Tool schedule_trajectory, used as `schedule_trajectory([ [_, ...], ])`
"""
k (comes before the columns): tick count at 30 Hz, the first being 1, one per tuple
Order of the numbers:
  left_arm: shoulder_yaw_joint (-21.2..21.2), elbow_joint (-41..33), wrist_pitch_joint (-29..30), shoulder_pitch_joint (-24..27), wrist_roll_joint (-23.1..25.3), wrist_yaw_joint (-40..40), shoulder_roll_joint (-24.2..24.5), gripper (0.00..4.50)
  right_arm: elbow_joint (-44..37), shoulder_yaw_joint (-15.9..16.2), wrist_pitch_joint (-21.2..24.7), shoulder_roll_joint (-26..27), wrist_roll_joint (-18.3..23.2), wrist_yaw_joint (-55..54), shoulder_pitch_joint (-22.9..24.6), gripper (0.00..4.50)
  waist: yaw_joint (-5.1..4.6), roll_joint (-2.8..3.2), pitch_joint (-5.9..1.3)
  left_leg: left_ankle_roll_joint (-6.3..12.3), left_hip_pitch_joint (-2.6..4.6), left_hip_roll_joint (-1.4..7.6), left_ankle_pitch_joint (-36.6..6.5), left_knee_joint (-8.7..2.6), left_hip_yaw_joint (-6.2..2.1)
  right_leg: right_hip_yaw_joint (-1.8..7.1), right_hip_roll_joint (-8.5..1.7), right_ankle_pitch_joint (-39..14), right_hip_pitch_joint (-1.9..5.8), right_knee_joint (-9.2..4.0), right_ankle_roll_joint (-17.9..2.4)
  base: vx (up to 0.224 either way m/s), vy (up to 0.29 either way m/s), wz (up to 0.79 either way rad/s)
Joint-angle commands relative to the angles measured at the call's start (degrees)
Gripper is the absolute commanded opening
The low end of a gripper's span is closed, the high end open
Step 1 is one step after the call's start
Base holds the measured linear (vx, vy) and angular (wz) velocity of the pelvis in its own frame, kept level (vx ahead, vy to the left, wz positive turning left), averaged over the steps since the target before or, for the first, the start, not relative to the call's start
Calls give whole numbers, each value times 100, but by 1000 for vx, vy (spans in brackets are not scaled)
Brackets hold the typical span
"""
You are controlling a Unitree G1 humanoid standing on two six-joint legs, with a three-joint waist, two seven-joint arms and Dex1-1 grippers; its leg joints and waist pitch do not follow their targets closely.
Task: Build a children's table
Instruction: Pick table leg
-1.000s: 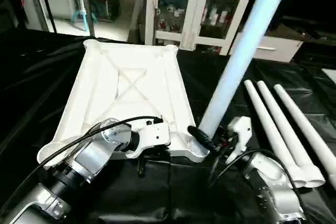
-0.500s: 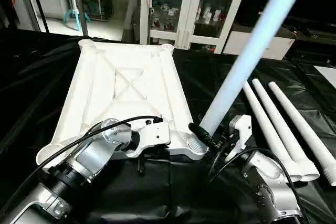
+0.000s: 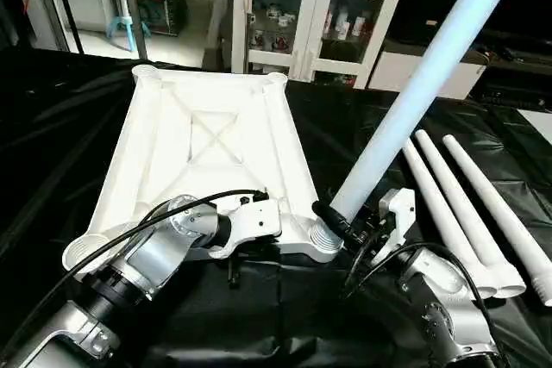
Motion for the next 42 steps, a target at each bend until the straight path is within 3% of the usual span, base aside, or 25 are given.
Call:
schedule_trajectory([
  [1, 196, -6, 34, -119, 105, 208, 4, 0, 880, -15, 440, -241, -430, -243, 311, 186, -48, 130, -82, -185, 148, 430, -3259, -533, -298, 301, -671, -3590, -89, -664, -282, 0, 0, 0],
  [7, 568, -72, 425, -16, -164, 533, -210, 0, 1149, -150, 534, -196, -695, -1010, -65, 186, -115, 158, -83, -279, 131, 428, -3479, -573, -332, 215, -653, -3542, -39, -674, -265, 0, 0, 0],
  [8, 682, -48, 557, -53, -200, 711, -325, 0, 1228, -180, 579, -165, -761, -1240, -196, 186, -154, 150, -77, -276, 114, 423, -3537, -586, -344, 178, -643, -3521, -16, -681, -252, 0, 0, 0],
  [10, 901, 10, 939, -220, -251, 1172, -705, 0, 1506, -247, 651, -7, -921, -1904, -606, 186, -238, 202, -63, -322, 156, 424, -3814, -598, -347, 58, -613, -3478, -11, -707, -246, 0, 0, 0],
  [11, 943, 30, 1018, -266, -270, 1267, -807, 0, 1596, -268, 667, 35, -968, -2100, -704, 186, -270, 150, -65, -313, 149, 433, -3850, -610, -335, 6, -595, -3385, 21, -708, -234, 0, 0, 0],
  [12, 995, 54, 1112, -322, -295, 1380, -931, 0, 1706, -295, 687, 85, -1025, -2338, -818, 186, -282, 210, -77, -297, 54, 465, -3934, -683, -369, -69, -604, -3105, 161, -604, -204, 0, 0, 0],
  [14, 1070, 96, 1234, -396, -319, 1551, -1107, 0, 1877, -350, 688, 162, -1068, -2649, -974, 186, -290, 238, -38, -334, 5, 496, -4192, -778, -329, -100, -568, -2989, 167, -558, -198, 0, 0, 0],
  [15, 1178, 194, 1416, -523, -298, 1886, -1383, 0, 2210, -458, 680, 287, -1081, -3170, -1232, 186, -292, 254, 9, -432, -34, 535, -4677, -995, -175, -213, -405, -2870, 185, -346, -256, -66, -23, 11],
  [16, 1232, 306, 1462, -620, -233, 2164, -1548, 0, 2441, -531, 656, 372, -1052, -3465, -1395, 186, -226, 310, 27, -456, -203, 573, -4861, -1189, -92, -242, -308, -2668, 316, -30, -281, -66, -23, 11],
  [17, 1269, 409, 1476, -700, -183, 2368, -1666, 0, 2618, -570, 637, 431, -1041, -3675, -1516, 186, 123, 310, -27, -473, -495, 608, -4810, -1451, 237, -81, -183, -1543, 485, 766, -329, -50, -61, 21],
  [18, 1386, 557, 1521, -833, -155, 2720, -1885, 0, 2889, -607, 634, 533, -1037, -3987, -1701, 186, -35, -158, -73, -391, 268, 304, -3365, -590, 170, 348, -555, -3400, -306, -218, -23, 65, -157, 25],
  [19, 1398, 568, 1524, -845, -153, 2751, -1904, 0, 2909, -606, 636, 539, -1044, -4019, -1715, 186, 12, -204, -30, -151, 673, 110, -2310, 354, 124, 392, -928, -5089, -816, -985, 64, 65, -157, 25],
  [20, 1498, 672, 1557, -953, -138, 3018, -2069, 0, 3090, -596, 651, 594, -1108, -4301, -1845, 186, 4, -148, -92, 269, -72, 56, -630, 342, -197, 771, -1185, -5344, -32, -768, -56, 134, -107, -20],
  [21, 1660, 809, 1564, -1124, -81, 3500, -2320, 0, 3365, -643, 607, 692, -1139, -4731, -2036, 186, 73, -96, -207, 14, -447, 213, 4, -98, -317, 467, -923, -3430, 372, -292, -172, 103, 14, -31],
  [22, 1712, 852, 1551, -1177, -63, 3657, -2397, 0, 3446, -661, 598, 721, -1143, -4862, -2093, 186, 137, 60, -290, -170, -139, 300, 296, -231, -261, 336, -675, -1952, 165, -174, -325, 103, 14, -31],
  [23, 1761, 901, 1542, -1254, -42, 3867, -2485, 0, 3556, -675, 551, 753, -1196, -5091, -2170, 186, 7, 15, -266, -134, 190, 355, 87, -189, -180, 238, -412, -87, -174, -42, -636, 0, 0, 0],
  [24, 1843, 938, 1509, -1327, -39, 4128, -2596, 0, 3645, -683, 453, 795, -1238, -5259, -2237, 186, -78, 16, -178, -132, 59, 321, -700, -274, -112, 279, -412, -85, -126, -78, -957, 0, 0, 0],
  [25, 1876, 941, 1501, -1348, -49, 4204, -2633, 0, 3670, -668, 410, 805, -1276, -5325, -2257, 186, -98, -19, -191, -174, -32, 313, -926, -300, -132, 281, -451, -272, -38, -89, -994, 0, 0, 0],
  [26, 1947, 931, 1505, -1364, -66, 4351, -2693, 0, 3731, -674, 301, 840, -1313, -5417, -2308, 186, -70, -28, -236, -163, -41, 299, -1111, -296, -120, 289, -506, -484, 11, -127, -962, 0, 0, 0],
  [30, 1982, 934, 1532, -1336, -98, 4361, -2676, 0, 3881, -712, 166, 893, -1282, -5429, -2412, 186, -63, -39, -240, -2, -90, 290, -961, -306, -112, 306, -518, -528, 29, -161, -805, 0, 0, 0],
  [34, 1940, 992, 1561, -1332, -126, 4274, -2610, 0, 4102, -765, 20, 956, -1254, -5413, -2565, 186, -87, -37, -234, 54, -95, 296, -801, -309, -100, 300, -507, -328, 35, -154, -848, 0, 0, 0],
  [38, 1926, 1010, 1566, -1312, -135, 4249, -2577, 0, 4170, -849, -122, 1029, -1177, -5272, -2653, 186, -114, -31, -220, 57, -82, 301, -1008, -318, -89, 308, -521, -681, 17, -200, -843, 0, 0, 0],
  [42, 1888, 986, 1594, -1273, -163, 4176, -2530, 0, 4134, -786, -387, 1052, -1123, -4762, -2752, 186, -133, -33, -225, 93, -97, 304, -962, -311, -86, 307, -517, -585, 30, -185, -873, 0, 0, 0],
])
